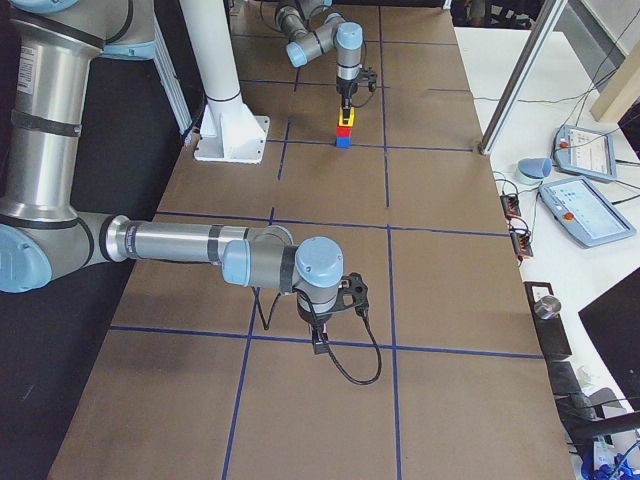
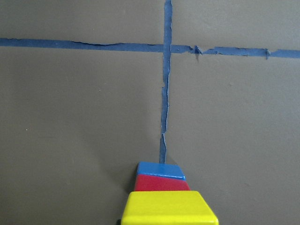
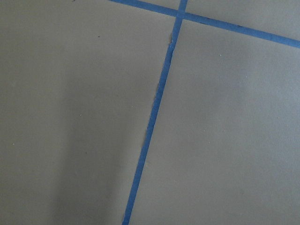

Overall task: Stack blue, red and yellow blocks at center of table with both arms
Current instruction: 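Lower the yellow cube onto the red cube and open the left gripper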

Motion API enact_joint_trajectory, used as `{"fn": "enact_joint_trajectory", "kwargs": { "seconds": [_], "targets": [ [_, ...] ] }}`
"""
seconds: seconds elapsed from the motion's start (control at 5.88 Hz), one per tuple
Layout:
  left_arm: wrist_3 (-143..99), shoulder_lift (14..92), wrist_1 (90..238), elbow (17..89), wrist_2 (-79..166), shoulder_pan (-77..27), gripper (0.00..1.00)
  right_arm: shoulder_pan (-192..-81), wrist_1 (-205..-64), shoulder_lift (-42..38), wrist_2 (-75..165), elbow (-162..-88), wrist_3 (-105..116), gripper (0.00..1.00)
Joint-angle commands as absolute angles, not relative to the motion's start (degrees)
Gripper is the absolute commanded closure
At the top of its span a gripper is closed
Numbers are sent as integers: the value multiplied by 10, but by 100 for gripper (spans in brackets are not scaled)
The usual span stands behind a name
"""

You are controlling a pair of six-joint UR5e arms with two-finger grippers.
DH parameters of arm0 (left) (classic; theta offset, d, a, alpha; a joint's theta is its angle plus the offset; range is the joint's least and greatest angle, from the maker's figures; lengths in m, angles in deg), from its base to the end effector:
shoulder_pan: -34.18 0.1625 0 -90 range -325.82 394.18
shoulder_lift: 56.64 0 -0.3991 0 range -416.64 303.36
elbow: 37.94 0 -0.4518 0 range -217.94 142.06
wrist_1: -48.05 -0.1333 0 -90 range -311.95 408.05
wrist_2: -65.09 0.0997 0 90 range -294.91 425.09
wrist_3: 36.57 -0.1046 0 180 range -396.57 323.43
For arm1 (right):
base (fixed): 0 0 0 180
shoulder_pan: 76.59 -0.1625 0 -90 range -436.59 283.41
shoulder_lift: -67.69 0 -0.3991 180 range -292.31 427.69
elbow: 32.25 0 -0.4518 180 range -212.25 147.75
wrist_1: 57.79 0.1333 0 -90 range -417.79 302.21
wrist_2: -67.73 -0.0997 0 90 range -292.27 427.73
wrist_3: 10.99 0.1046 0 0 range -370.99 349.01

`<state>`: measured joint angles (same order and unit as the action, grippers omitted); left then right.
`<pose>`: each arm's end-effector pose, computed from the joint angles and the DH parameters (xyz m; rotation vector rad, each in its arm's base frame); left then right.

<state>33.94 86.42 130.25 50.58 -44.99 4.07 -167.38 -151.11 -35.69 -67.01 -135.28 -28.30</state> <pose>0.5910 -0.4553 0.0503 0.0147 0.8255 -0.0408 0.0659 -0.4533 0.6341 0.0629 -0.7825 -0.2484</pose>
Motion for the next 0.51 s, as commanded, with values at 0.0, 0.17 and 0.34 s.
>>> {"fn": "enact_joint_trajectory", "kwargs": {
  "seconds": [0.0,0.17,0.34],
  "targets": [
    [337,859,1303,509,-453,41,56,-1674,-1511,-357,-670,-1352,-283,0],
    [338,859,1303,510,-452,41,41,-1674,-1511,-358,-670,-1352,-283,0],
    [338,860,1304,512,-451,41,15,-1674,-1510,-357,-670,-1352,-283,0]
  ]
}}
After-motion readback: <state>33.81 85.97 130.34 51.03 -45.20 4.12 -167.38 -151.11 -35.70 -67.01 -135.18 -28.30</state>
